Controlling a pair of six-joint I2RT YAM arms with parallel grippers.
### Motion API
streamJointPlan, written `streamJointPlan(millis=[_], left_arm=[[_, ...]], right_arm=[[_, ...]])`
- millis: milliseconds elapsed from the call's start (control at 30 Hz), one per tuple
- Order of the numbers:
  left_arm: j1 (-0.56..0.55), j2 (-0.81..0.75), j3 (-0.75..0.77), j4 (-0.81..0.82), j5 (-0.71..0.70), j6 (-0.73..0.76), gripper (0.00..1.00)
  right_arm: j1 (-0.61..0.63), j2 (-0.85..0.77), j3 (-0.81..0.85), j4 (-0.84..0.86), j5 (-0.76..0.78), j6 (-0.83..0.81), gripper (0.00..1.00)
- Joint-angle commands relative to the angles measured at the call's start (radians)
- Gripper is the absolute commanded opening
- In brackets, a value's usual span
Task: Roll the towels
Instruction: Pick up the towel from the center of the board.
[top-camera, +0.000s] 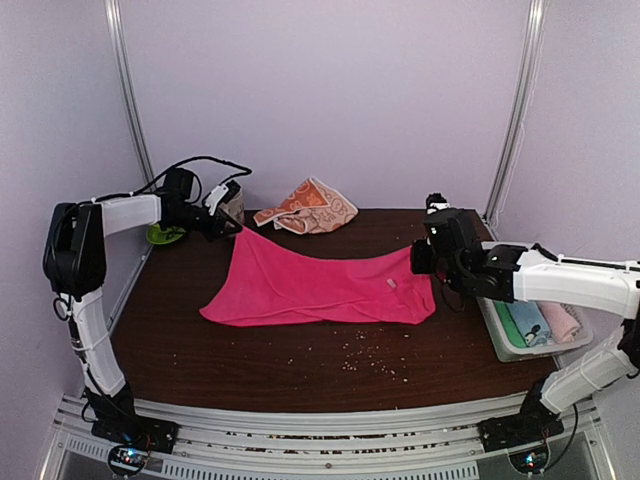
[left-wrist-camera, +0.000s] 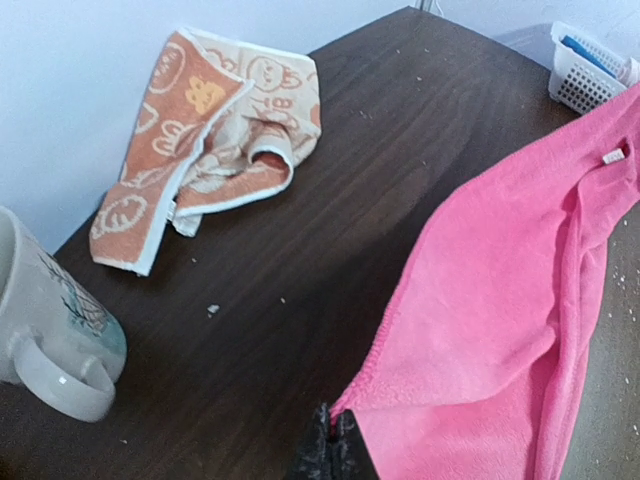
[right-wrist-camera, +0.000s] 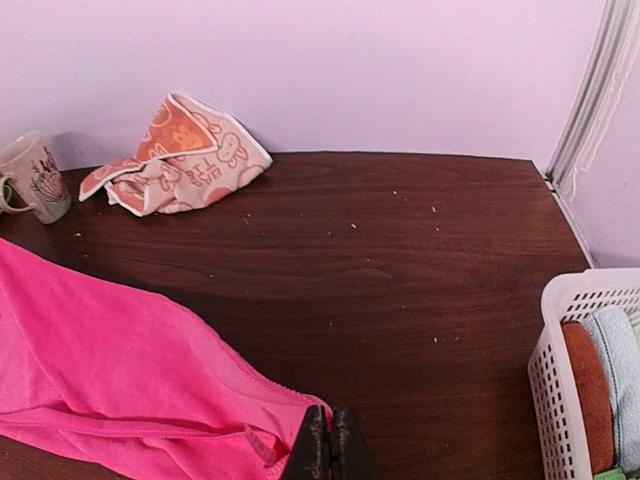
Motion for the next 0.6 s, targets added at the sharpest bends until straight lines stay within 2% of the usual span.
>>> streamJointPlan(millis=[0,133,300,567], left_arm=[[0.011,-0.085,-0.106,0.045,0.021,0.067,0.0],[0.019,-0.171,-0.182,0.097,-0.024,0.052,0.0],[0.072,-0.282,-0.18,0.151,-0.071,-0.04,0.0],[0.12,-0.529,-0.309,0.192,0.018,-0.01,0.0]], right_arm=[[0.001,-0.076,-0.059,0.122,-0.045,-0.071,0.0],[-0.008,-0.111,-0.091,0.185,-0.035,-0.105,0.0],[-0.044,-0.136,-0.079,0.242,-0.026,-0.164,0.0],[-0.056,-0.299,-0.1,0.293,-0.234,-0.226,0.0]])
